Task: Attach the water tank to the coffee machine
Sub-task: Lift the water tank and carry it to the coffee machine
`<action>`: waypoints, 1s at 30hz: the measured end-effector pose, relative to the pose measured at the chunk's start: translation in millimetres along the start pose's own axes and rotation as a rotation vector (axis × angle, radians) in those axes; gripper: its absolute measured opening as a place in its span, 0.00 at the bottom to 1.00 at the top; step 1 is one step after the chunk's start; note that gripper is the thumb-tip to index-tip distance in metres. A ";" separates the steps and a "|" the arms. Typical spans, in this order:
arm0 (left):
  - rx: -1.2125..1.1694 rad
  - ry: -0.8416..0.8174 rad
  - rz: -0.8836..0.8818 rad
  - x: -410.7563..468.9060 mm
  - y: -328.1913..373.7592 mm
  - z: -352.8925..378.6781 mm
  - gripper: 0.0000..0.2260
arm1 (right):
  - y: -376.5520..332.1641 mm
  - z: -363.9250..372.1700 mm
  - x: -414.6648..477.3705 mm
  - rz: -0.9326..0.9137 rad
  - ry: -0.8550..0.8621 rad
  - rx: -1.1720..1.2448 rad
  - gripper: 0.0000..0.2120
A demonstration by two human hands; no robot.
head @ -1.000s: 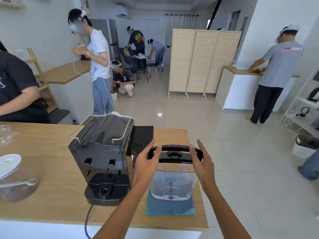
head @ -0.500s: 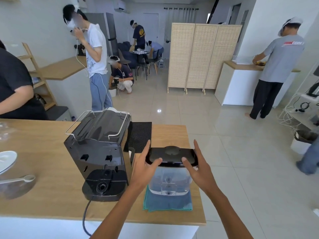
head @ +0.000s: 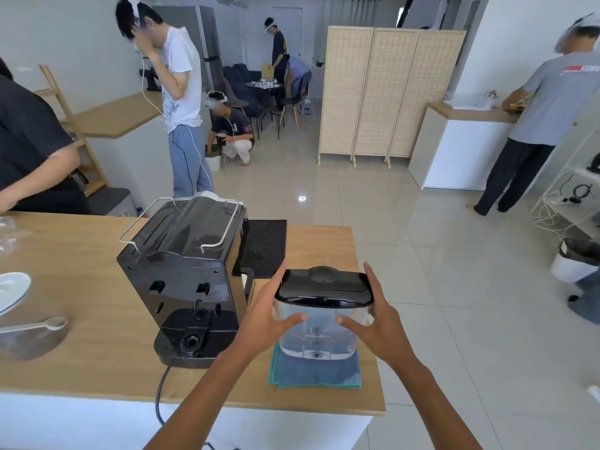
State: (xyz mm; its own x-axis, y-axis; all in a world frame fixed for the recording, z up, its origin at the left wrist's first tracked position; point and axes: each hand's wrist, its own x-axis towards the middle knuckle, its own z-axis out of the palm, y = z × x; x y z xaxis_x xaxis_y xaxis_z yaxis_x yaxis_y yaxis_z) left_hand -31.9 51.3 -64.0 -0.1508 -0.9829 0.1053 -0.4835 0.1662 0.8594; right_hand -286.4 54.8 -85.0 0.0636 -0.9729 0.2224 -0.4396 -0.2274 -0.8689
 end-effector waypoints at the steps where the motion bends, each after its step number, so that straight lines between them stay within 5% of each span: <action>1: 0.011 0.008 0.001 -0.5 -0.7 0.9 0.48 | 0.8 0.8 -0.2 -0.002 -0.005 0.001 0.54; 13: -0.004 0.002 0.050 -8.5 1.3 -0.5 0.47 | -10.9 3.5 -9.9 -0.049 0.026 -0.046 0.52; 30: -0.001 0.211 0.130 -86.8 7.1 -86.2 0.38 | -89.4 51.3 -35.1 -0.157 0.012 0.100 0.47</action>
State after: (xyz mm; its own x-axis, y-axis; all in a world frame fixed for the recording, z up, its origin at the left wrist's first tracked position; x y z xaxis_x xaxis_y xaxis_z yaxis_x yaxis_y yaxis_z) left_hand 52.2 131.0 -23.9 -0.0278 -0.9480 0.3172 -0.4710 0.2923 0.8323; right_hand -203.3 107.0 -37.8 0.1129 -0.9248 0.3633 -0.3342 -0.3797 -0.8626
